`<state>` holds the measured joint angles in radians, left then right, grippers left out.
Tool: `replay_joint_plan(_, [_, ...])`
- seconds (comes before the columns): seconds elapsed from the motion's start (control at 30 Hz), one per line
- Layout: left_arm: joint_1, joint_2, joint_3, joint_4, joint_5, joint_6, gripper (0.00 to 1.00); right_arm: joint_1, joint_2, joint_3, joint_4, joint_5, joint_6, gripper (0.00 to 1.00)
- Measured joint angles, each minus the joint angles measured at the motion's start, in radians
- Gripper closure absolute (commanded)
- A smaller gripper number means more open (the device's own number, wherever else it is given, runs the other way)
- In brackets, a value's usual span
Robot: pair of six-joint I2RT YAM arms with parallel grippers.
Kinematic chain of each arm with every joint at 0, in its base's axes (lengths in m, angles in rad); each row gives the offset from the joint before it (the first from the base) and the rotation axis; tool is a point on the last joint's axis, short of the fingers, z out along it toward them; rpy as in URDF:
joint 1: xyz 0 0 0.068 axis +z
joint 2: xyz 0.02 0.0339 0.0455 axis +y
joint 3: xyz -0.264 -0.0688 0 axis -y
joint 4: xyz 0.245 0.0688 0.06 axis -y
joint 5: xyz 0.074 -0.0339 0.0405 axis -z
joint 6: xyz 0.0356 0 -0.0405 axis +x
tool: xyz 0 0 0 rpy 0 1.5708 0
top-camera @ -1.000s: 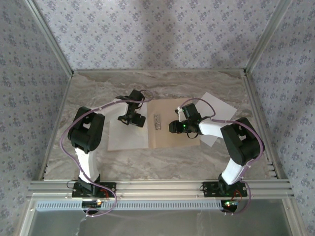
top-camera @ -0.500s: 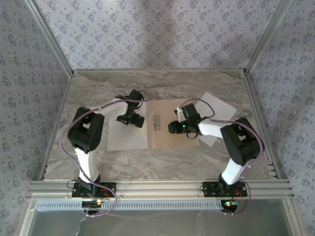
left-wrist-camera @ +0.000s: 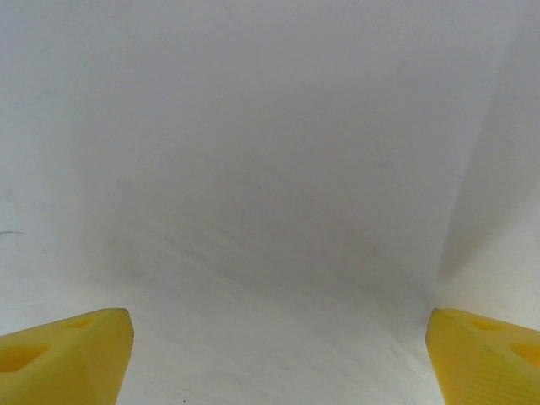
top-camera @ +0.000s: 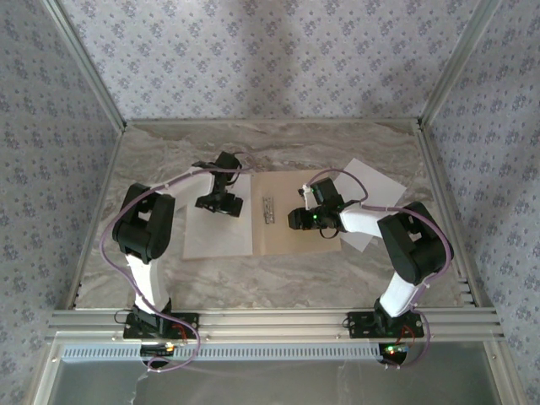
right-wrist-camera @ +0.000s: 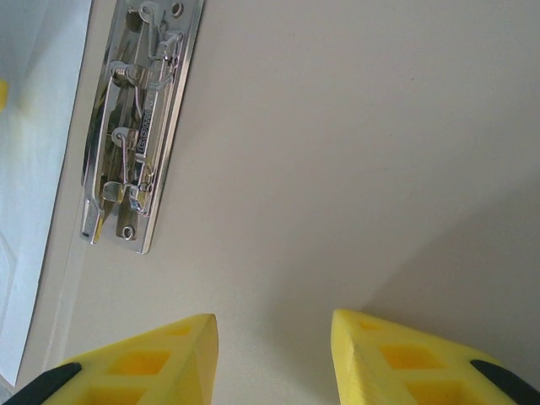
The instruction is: Put the files into the folder
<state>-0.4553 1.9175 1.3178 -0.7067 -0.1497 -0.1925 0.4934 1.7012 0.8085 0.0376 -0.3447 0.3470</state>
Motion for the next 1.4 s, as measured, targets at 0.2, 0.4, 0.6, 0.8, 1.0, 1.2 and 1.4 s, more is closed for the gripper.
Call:
replay_joint_plan(0.2, [0.018,0.0,-0.01,0.006,-0.001,-0.003,0.12,0.0,-0.008,-0.004,-0.007,0.0,0.0,0.58])
replay_joint_plan(0.4, [0.033,0.0,-0.024,0.008,-0.002,-0.012,0.13,0.001,-0.011,-0.006,-0.008,0.0,0.0,0.58])
replay_joint_plan(0.6, [0.037,-0.003,-0.027,0.009,-0.001,-0.018,0.13,0.003,-0.011,-0.006,-0.011,0.0,0.0,0.58])
replay_joint_plan(0.8, [0.037,-0.005,-0.028,0.004,-0.004,-0.018,0.13,0.006,-0.011,-0.006,-0.011,0.0,0.0,0.58])
replay_joint_plan(1.0, [0.032,-0.024,-0.024,-0.024,-0.004,-0.023,0.13,0.01,-0.025,-0.008,-0.012,-0.008,0.003,0.58])
replay_joint_plan(1.2, [-0.011,-0.103,0.034,-0.065,-0.004,-0.045,0.13,0.017,-0.049,-0.008,-0.011,-0.019,0.013,0.58])
replay_joint_plan(1.4, [-0.072,-0.203,0.064,-0.077,0.0,-0.1,0.19,0.035,-0.065,-0.008,-0.011,-0.03,0.034,0.57])
